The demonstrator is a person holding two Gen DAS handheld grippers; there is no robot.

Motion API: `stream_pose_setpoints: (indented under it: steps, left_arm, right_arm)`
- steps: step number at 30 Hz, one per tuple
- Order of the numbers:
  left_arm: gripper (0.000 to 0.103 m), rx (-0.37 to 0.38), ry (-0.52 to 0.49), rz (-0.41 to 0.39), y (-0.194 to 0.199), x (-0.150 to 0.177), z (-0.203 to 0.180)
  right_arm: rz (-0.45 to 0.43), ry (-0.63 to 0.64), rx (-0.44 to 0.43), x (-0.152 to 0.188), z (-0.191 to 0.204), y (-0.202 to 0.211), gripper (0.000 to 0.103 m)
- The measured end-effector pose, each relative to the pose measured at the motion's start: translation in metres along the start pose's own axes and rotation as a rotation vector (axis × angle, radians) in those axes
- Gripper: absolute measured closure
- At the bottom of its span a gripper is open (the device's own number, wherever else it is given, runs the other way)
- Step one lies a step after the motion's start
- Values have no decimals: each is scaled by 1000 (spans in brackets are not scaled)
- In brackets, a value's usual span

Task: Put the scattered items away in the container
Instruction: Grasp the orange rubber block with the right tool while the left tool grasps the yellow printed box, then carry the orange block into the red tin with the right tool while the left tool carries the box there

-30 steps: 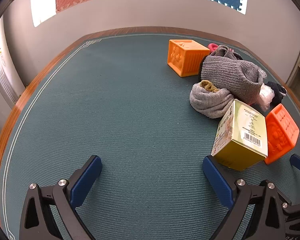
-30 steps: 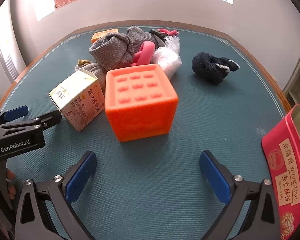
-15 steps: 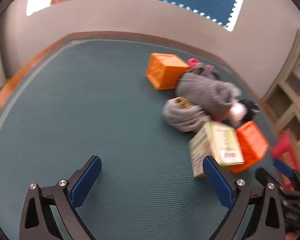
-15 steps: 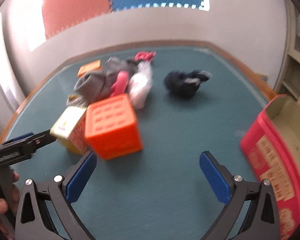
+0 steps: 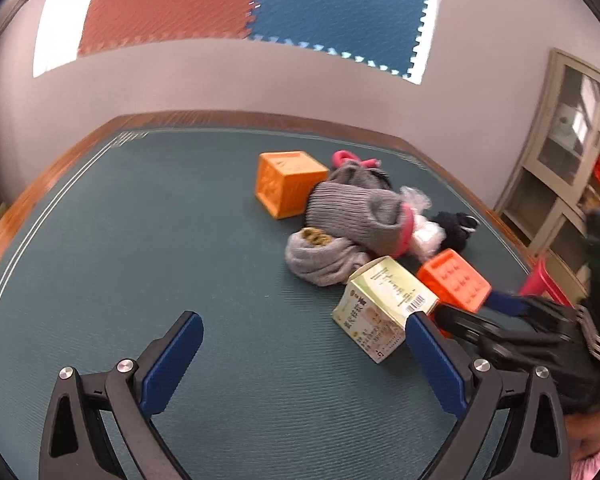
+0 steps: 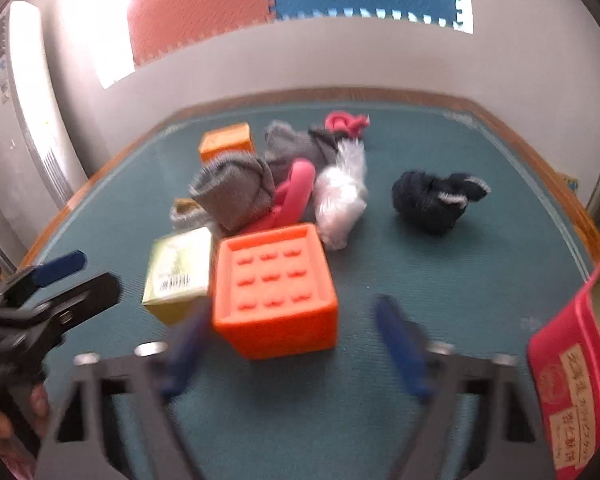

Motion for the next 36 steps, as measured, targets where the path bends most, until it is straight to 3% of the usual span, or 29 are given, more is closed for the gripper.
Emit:
stream_pose_setpoints:
  steps: [3,9,16,20,27,32,36]
  left_arm:
    - [1,20,-33,-9,-2,2,-23]
    - [0,34,-76,-4,-9,14,-70]
    - [0,45,-140,76,-43,20,-124]
    - [0,90,-106,117,-66,24,-162]
    - [0,143,-214,142,-109,28,-214]
    - [0,173,-195,152,-132,28,-238]
    - [1,156,-212,161,-158,26,-270]
  right_arm:
    - [25,5,-12,0,3,-8,44]
    - [-23,-68,16,-5,-16,3,45]
    - [-78,-152,50,-11,-40,16,45]
    - [-98,-192,73,-14,-52,20,45]
    - [-110,-213,83,-17,-60,23,45]
    - [-112,-201,84,-19,-58,22,45]
    - [-122,-203,95,-19,-60,24,45]
Point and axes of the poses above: each gripper's, at about its wrist camera, not at the fingertips, and y roughly against the way its jaws point, z to its left, x to its underside, the point moved 10 cm from there along -y, roughly the way its jaws point, and after that the axes turned 12 degrees about x, right-handed, at the moved point
